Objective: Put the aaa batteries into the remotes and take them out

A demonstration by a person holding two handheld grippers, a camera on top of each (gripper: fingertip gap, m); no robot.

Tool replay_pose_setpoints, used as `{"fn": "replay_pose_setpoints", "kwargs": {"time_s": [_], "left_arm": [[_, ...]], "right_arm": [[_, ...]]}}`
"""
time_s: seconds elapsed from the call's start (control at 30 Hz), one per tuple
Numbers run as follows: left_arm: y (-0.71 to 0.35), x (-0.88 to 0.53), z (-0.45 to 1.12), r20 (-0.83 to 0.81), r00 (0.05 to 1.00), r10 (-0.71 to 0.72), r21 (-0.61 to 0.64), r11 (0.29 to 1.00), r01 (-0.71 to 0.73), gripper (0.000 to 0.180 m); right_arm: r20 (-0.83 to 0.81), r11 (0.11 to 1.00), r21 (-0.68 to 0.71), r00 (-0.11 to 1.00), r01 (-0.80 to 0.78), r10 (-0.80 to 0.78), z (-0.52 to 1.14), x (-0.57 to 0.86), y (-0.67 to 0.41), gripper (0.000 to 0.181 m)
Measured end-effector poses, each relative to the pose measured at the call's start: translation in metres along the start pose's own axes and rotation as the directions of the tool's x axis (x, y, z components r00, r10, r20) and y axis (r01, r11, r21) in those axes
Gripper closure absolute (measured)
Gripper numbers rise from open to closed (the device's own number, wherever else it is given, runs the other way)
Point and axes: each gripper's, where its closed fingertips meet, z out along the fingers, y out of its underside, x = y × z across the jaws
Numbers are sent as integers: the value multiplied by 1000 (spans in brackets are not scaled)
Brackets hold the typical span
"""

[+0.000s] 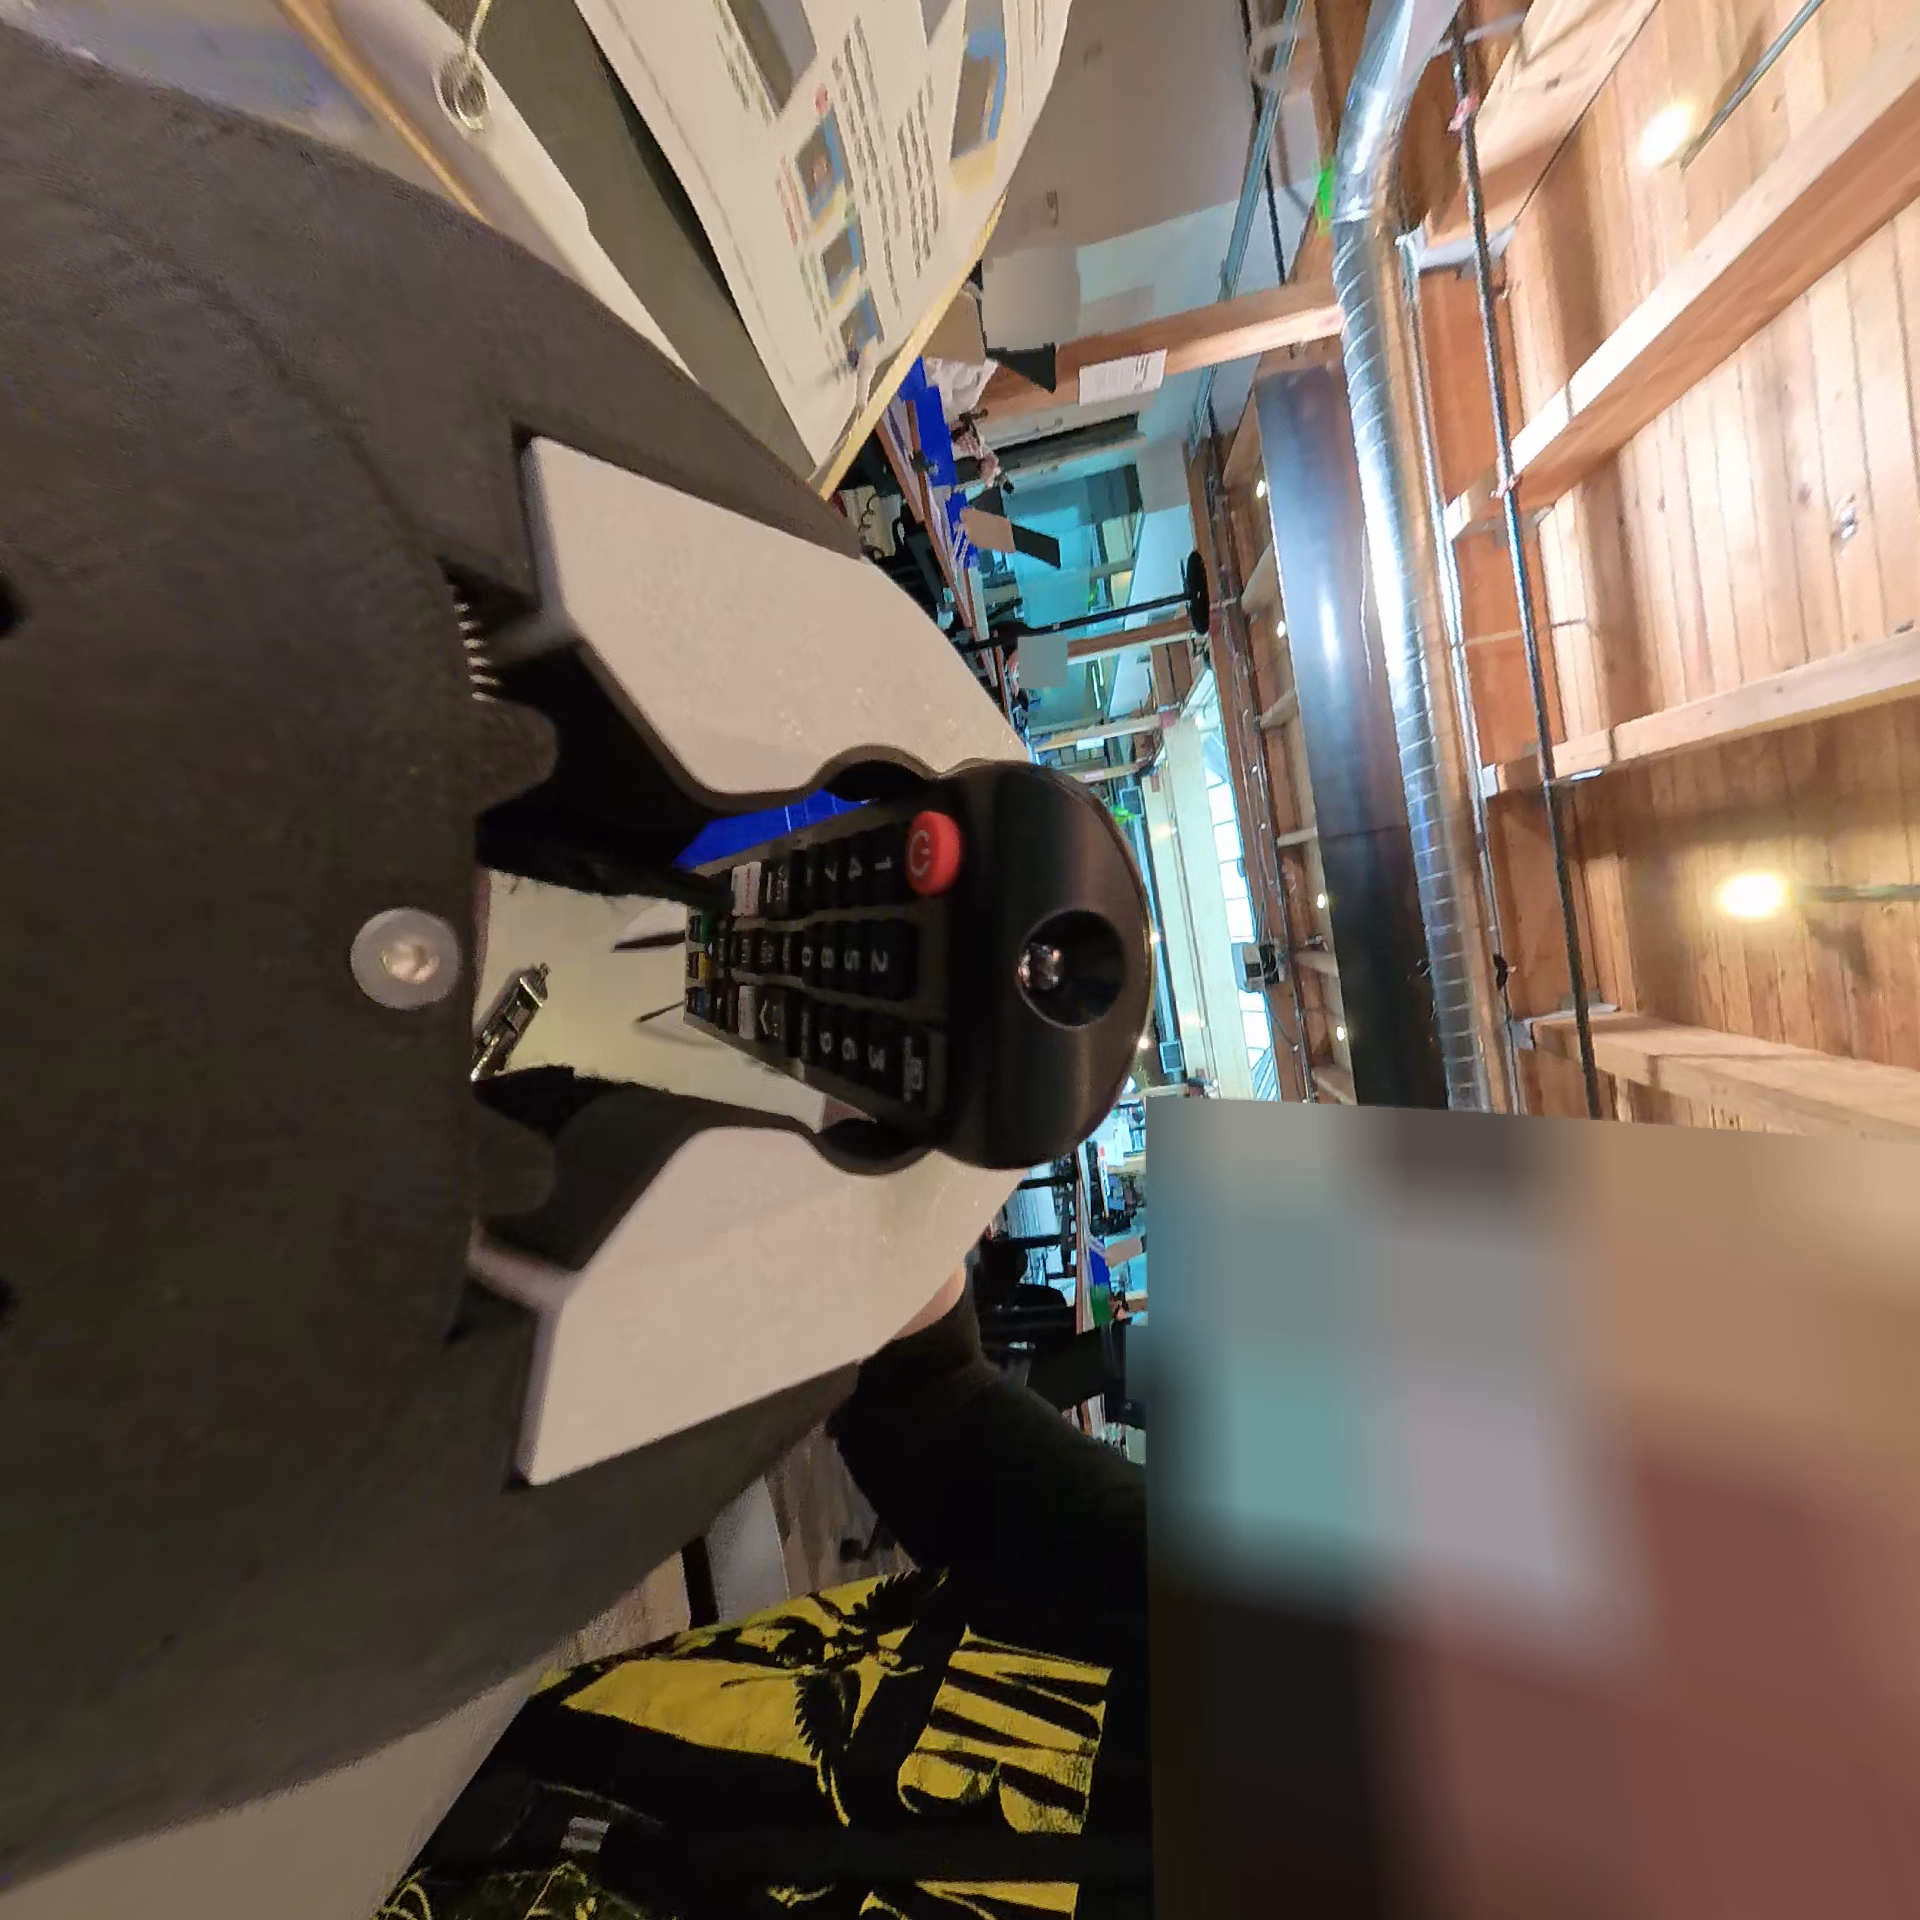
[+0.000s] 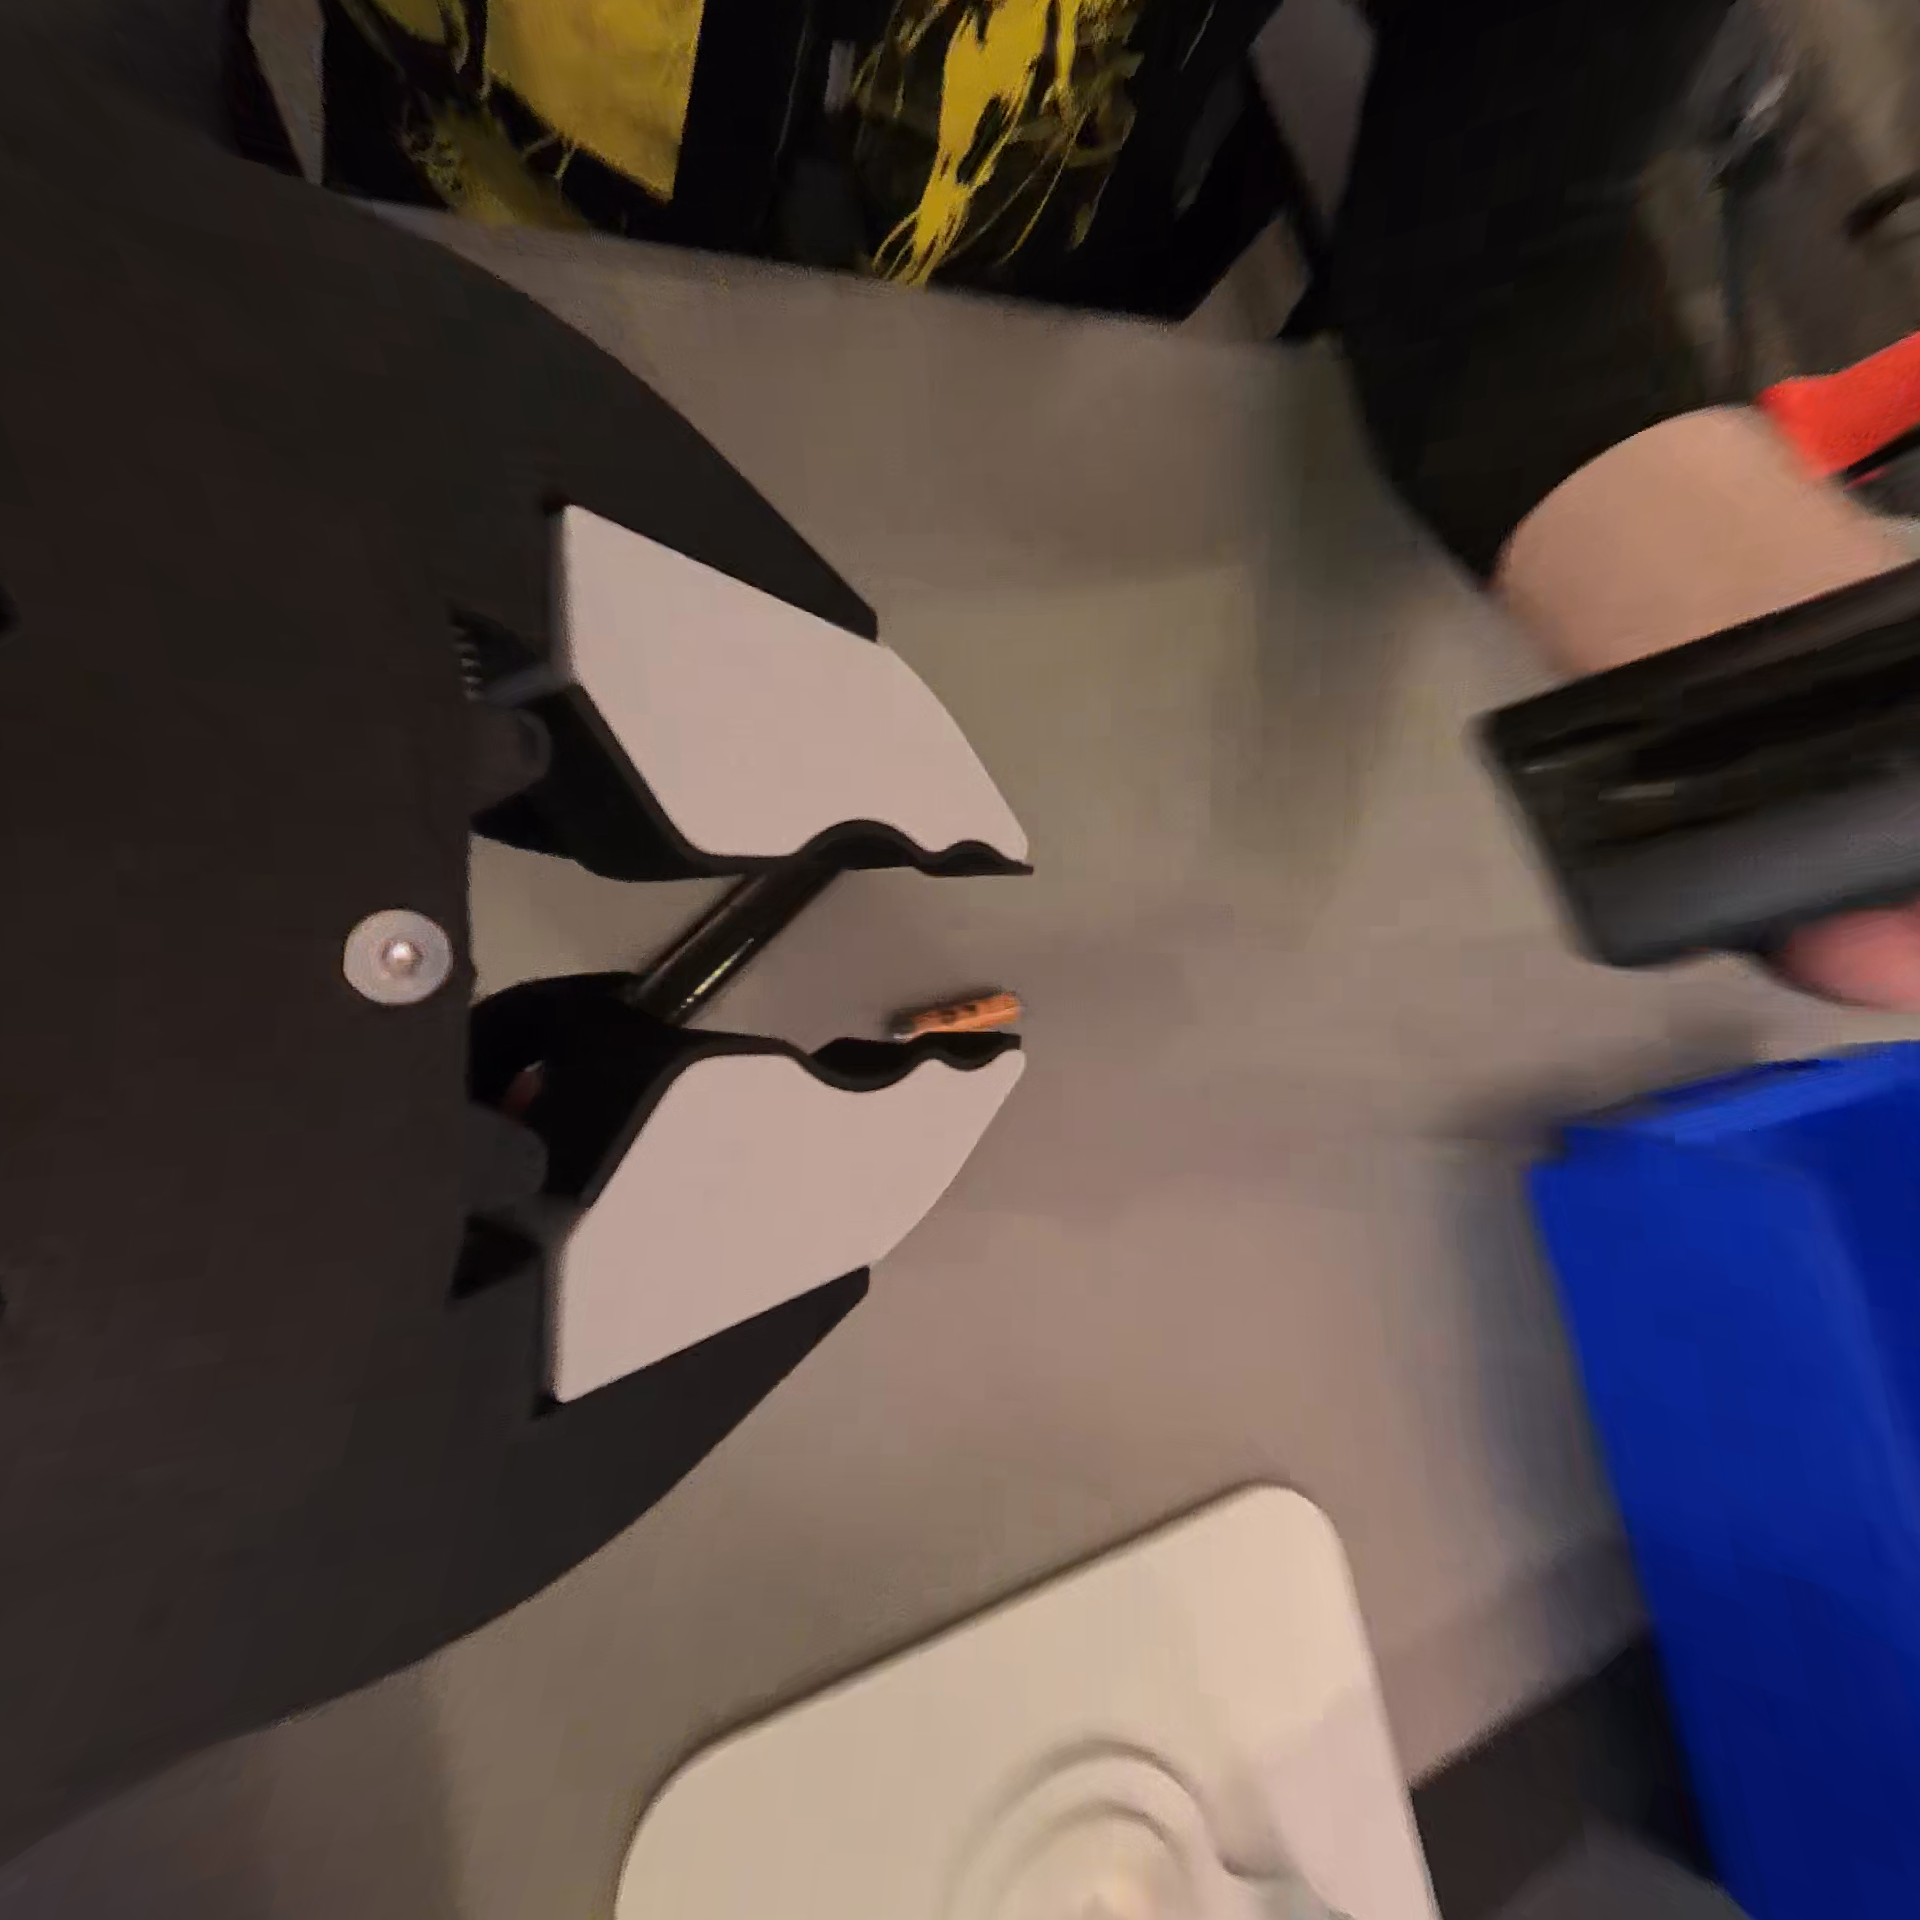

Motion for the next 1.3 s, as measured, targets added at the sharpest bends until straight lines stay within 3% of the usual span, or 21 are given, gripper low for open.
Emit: {"fn": "replay_pose_setpoints", "kwargs": {"time_s": [0.1, 0.37, 0.47, 0.8, 0.9, 0.97, 1.07, 1.23, 1.3], "left_arm": [[-5, -3, -6, 26, 1000, 16, -3, 1000, -16, 119], [-11, -4, -8, 37, 999, 23, -1, 1000, -23, 119], [-13, -4, -9, 36, 999, 20, 5, 1000, -20, 119], [-16, -3, -10, 33, 999, 19, 12, 1000, -20, 118], [-16, -3, -10, 33, 999, 21, 10, 1000, -21, 118], [-16, -3, -10, 31, 999, 21, 10, 1000, -21, 119], [-15, -3, -9, 30, 999, 16, 12, 1000, -16, 119], [-10, -1, -4, 19, 1000, 6, 3, 1000, -6, 119], [-9, -1, -3, 18, 1000, 10, -6, 1000, -10, 118]], "right_arm": [[-4, 993, -121, 1000, 0, -1, 35, -6, 32, 154], [-104, 969, -241, 990, 63, -91, 85, -2, 39, 153], [-85, 976, -218, 996, -2, -16, 105, 1, 42, 143], [-9, 934, -351, 997, 63, -71, 105, -17, 71, 148], [-32, 897, -442, 999, 10, -28, 86, -19, 92, 147], [-50, 914, -402, 998, -46, 28, 73, -24, 89, 146], [-208, 952, -282, 976, -122, 64, 59, -4, 72, 141], [-273, 943, -330, 960, -34, -61, 76, 38, 80, 147], [-250, 930, -368, 965, -16, -83, 85, 45, 81, 163]]}}
